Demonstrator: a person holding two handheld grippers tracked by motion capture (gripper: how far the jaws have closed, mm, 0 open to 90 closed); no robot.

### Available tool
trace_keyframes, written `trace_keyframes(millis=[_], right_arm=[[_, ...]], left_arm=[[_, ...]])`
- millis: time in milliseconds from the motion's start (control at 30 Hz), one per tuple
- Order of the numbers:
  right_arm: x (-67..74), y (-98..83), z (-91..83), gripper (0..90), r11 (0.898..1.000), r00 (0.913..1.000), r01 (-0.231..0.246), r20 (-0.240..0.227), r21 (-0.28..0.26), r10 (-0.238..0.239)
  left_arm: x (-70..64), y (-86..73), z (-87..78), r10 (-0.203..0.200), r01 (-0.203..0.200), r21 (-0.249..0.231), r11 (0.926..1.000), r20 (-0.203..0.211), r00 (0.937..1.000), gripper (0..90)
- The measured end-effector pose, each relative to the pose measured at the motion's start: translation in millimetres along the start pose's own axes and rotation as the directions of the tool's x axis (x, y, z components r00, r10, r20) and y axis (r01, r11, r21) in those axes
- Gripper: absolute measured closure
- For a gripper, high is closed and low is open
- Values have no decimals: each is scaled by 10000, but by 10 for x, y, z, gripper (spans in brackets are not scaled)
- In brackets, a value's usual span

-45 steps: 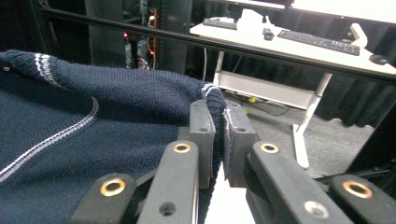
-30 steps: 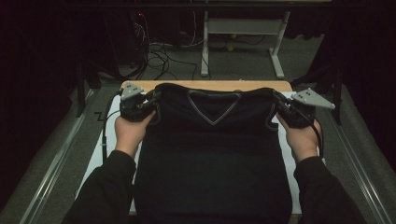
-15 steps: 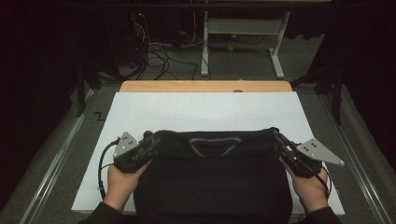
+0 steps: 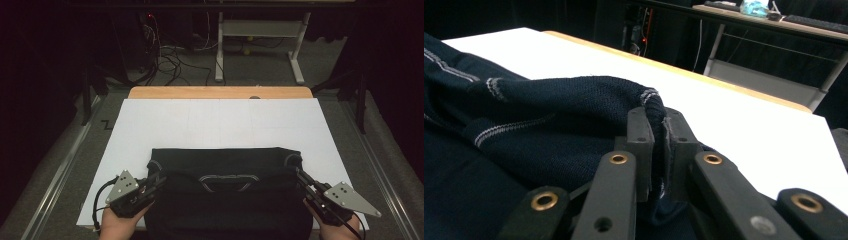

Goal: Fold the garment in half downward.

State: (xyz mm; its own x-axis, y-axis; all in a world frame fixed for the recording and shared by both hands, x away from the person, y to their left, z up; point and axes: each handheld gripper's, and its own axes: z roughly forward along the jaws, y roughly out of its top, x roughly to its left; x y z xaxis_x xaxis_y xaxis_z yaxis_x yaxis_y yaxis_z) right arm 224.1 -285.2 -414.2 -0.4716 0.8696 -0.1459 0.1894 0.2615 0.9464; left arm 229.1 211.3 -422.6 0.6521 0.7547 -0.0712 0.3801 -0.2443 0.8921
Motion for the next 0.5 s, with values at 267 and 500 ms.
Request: trace_keyframes(millis=[267, 500], right_arm=[[32, -173, 31, 846, 9974, 9995, -274, -129, 673, 283], [-14, -344, 160, 845, 9851, 9983, -502, -205, 1643, 543]], left_arm=[[63, -149, 124, -361, 360, 740, 9966, -5, 9993, 697], [140, -237, 291, -782, 769, 1523, 9853, 29, 9969, 691]])
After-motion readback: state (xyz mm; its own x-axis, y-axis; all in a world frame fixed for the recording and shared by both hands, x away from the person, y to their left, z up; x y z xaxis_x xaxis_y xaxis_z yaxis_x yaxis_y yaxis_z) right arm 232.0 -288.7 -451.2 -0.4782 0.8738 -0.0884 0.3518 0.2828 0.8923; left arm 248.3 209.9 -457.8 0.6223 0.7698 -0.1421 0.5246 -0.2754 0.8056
